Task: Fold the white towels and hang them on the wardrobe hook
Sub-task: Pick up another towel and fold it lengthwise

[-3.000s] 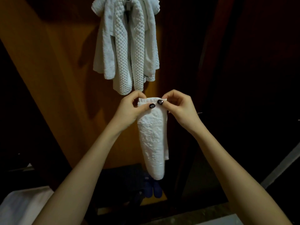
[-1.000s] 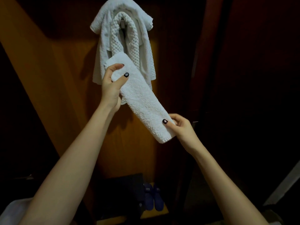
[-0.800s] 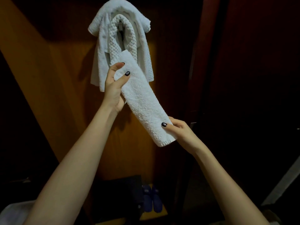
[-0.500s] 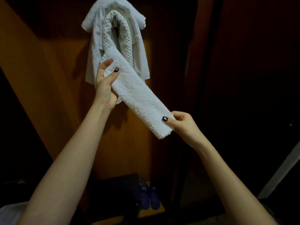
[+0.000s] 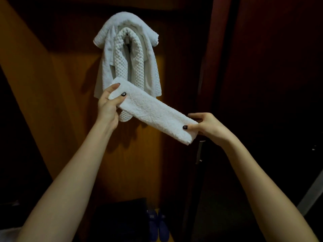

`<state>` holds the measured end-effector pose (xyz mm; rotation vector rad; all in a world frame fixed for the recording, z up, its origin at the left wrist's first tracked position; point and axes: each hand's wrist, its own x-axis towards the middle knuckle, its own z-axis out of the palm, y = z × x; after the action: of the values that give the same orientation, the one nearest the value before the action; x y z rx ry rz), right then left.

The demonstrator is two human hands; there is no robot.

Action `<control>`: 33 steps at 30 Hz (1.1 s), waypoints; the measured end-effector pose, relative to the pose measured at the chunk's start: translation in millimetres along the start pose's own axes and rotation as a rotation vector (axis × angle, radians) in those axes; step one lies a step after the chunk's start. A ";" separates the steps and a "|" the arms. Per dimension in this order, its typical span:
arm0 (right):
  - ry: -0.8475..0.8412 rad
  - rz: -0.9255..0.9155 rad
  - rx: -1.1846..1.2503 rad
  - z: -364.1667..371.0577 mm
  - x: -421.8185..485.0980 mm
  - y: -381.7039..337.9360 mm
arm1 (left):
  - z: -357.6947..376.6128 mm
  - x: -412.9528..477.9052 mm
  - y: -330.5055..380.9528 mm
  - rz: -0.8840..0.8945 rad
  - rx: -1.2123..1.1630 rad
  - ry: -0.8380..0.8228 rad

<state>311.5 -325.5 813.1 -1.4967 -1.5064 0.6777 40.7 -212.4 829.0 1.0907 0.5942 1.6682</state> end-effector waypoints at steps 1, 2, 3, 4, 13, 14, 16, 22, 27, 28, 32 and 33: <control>-0.016 0.001 -0.019 -6.8 6.0 -3.6 | -1.3 1.1 2.4 0.002 0.010 -0.029; -0.010 -0.011 -0.030 -13.3 12.2 -8.7 | -2.7 2.2 6.4 0.000 0.020 -0.052; 0.004 -0.037 -0.031 -19.8 17.8 -16.3 | -4.3 4.0 11.5 -0.001 0.030 -0.062; 0.006 -0.056 0.002 -25.9 24.6 -23.6 | -5.8 6.2 17.9 0.002 0.045 -0.063; -0.014 -0.311 0.170 -48.9 78.9 -85.3 | -14.0 36.1 87.7 0.122 0.321 -0.105; -0.005 -0.347 0.203 -49.4 85.8 -90.4 | -13.5 40.6 93.4 0.125 0.350 -0.130; -0.013 -0.413 0.259 -48.7 100.6 -99.5 | -12.5 54.8 103.9 0.131 0.393 -0.159; -0.006 -0.520 0.454 -44.1 153.8 -128.6 | -16.2 116.8 133.2 0.156 0.444 -0.183; 0.055 -0.562 0.531 -44.3 207.7 -154.1 | -6.3 165.6 151.1 0.253 0.426 -0.203; 0.068 -0.563 0.532 -44.4 218.1 -160.1 | -5.9 177.7 153.3 0.259 0.423 -0.214; 0.117 -0.553 0.481 -49.6 259.2 -187.2 | -2.1 224.4 166.0 0.269 0.407 -0.242; 0.106 -0.540 0.476 -51.9 269.1 -195.3 | -0.7 236.6 170.5 0.280 0.399 -0.239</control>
<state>291.4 -98.6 1060.9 -0.7137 -1.4498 0.5640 -59.8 -56.2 1053.9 1.7014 0.6570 1.6584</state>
